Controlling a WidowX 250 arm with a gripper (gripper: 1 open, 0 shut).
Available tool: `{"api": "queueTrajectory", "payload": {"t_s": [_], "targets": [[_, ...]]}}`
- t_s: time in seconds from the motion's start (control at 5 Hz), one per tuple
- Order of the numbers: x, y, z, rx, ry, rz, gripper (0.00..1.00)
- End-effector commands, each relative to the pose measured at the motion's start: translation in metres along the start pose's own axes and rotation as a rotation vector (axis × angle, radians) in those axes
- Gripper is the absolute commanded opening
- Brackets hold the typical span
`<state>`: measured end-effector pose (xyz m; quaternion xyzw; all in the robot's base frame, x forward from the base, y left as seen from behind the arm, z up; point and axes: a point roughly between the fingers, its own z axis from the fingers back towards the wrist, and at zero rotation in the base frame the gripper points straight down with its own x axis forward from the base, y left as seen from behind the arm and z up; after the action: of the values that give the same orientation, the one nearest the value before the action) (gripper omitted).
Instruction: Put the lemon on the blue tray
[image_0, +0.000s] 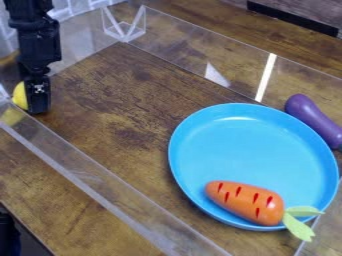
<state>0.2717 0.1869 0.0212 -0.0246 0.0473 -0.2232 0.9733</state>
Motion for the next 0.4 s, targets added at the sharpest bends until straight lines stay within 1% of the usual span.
{"api": "queueTrajectory", "payload": {"t_s": [0.0,0.2], "targets": [[0.0000,0.0027,0.0080,0.017,-0.025,0.017,1.00],[-0.0027,0.0026,0.0077,0.008,-0.032,0.035,1.00]]}}
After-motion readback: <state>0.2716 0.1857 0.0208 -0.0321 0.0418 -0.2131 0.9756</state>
